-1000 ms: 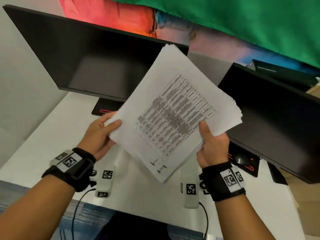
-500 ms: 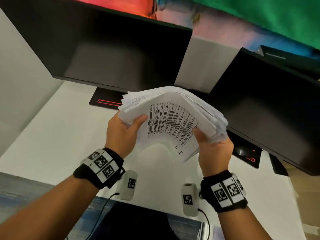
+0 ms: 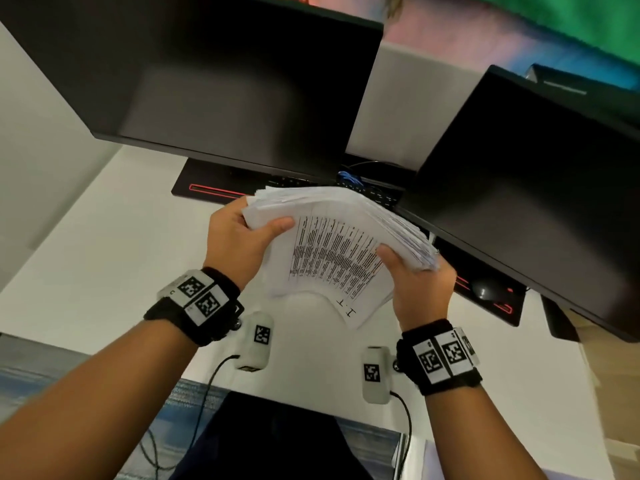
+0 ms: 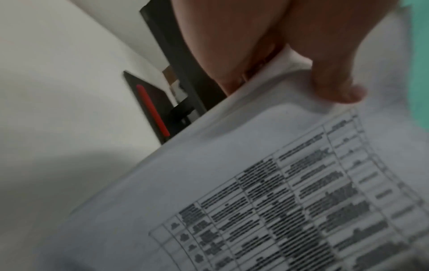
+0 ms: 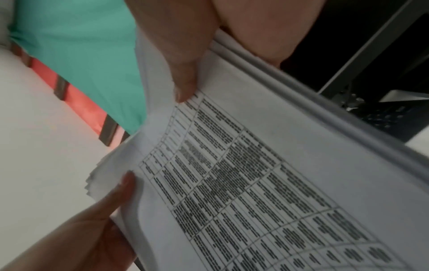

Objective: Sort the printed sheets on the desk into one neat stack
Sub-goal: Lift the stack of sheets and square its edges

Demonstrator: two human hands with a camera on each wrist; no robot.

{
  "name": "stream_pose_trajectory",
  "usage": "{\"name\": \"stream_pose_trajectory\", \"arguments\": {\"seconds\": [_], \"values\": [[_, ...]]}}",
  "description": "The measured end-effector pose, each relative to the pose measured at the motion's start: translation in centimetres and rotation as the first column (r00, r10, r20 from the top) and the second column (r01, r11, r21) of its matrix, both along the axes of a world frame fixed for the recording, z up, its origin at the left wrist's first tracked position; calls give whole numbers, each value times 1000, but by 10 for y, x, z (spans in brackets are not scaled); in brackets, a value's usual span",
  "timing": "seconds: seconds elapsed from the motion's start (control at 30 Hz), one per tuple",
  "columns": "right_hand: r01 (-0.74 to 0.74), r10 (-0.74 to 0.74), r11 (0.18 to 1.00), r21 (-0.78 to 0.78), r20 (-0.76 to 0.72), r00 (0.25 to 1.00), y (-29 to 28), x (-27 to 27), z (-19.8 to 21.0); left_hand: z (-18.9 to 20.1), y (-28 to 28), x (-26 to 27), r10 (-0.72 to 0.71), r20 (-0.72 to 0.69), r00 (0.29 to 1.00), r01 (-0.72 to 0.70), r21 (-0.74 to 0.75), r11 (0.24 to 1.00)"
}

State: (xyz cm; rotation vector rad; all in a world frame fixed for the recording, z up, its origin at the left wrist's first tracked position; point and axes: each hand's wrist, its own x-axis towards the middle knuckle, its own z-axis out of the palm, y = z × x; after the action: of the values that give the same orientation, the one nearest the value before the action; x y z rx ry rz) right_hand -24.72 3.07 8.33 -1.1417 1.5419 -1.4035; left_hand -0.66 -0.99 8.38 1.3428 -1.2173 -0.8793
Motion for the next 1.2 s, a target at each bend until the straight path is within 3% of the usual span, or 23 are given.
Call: {"name": "stream_pose_trajectory", "arguments": {"seconds": [0.13,0.3,0.47,0.57,0.77,0.93,1.2], "values": [[89,-82,990,-105,63,995,4,7,3,8,8,-9,47,49,998,-41,-103,994],[112,-98,978,-177,91,991,8,16,2,-4,20,-13,-29,22,999,29,-26,999],[196,-171,965,-173,150,974,-1,15,8,6,15,-14,-77,-70,995,71,-88,994],[237,-205,955,-177,183,962,-2,14,10,9,11,-16,-15,-66,998,6,-128,992],[251,-233,953,-171,121,965,-1,16,12,15,4,-18,109,-86,990,-121,-148,982],[229,-221,960,-160,64,973,-1,17,10,17,-1,-21,133,-23,991,-135,-119,984],[219,-218,958,-184,30,976,-1,14,12,25,-6,-22,116,-66,991,-122,-111,986]]}}
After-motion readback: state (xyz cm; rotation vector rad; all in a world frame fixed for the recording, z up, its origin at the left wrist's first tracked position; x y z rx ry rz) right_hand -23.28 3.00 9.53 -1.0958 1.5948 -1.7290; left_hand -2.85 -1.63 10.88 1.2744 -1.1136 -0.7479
